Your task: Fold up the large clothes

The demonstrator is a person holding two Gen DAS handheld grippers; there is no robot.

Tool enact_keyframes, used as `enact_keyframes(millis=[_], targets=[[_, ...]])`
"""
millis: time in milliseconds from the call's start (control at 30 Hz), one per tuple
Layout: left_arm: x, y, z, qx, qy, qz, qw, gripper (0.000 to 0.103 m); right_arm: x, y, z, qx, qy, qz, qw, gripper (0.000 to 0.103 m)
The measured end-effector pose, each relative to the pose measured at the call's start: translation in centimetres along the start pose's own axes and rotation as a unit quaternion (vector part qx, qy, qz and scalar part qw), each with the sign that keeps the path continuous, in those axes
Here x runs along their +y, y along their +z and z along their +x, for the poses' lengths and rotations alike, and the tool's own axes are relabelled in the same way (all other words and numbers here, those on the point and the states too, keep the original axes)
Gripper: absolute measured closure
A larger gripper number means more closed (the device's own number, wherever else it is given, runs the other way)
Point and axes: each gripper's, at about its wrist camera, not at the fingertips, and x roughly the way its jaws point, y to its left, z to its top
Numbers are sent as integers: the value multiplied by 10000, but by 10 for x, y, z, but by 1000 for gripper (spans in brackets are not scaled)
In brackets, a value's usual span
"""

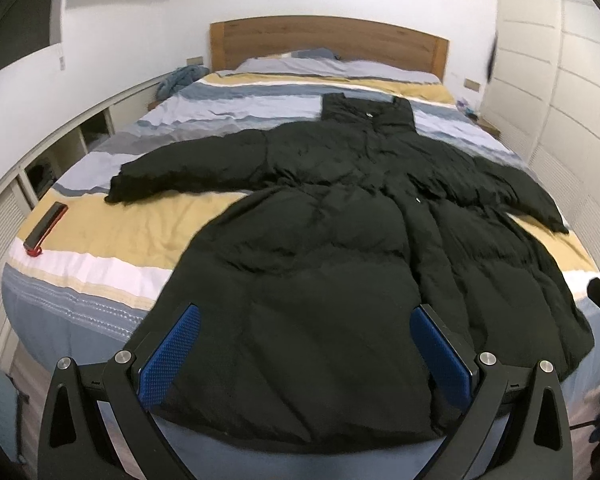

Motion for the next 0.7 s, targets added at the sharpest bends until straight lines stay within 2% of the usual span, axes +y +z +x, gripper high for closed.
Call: enact_keyframes(millis=[100, 167, 300, 400, 500, 700], targets=[[10, 8, 7, 62, 17, -124, 9999, 1, 1, 15, 2, 9, -32, -72, 10000, 0], [16, 16, 9, -22, 155, -157, 9998, 0, 3, 22, 2, -36, -66, -160, 9998, 0], [27, 44, 6, -491, 608, -144, 9968, 0, -2, 50, 14, -32, -147, -275, 9995, 0], [37, 70, 4, -794, 812, -174, 9934, 0, -12, 74, 26, -90, -277, -296, 9991, 0], [45, 103, 8, -943, 793, -95, 9923, 0, -38, 102, 51, -147, -399, -29, 9991, 0], [46, 131, 34, -727, 871, 50, 9935, 0, -113, 131, 124, 129, -573, 909, 9941, 0]])
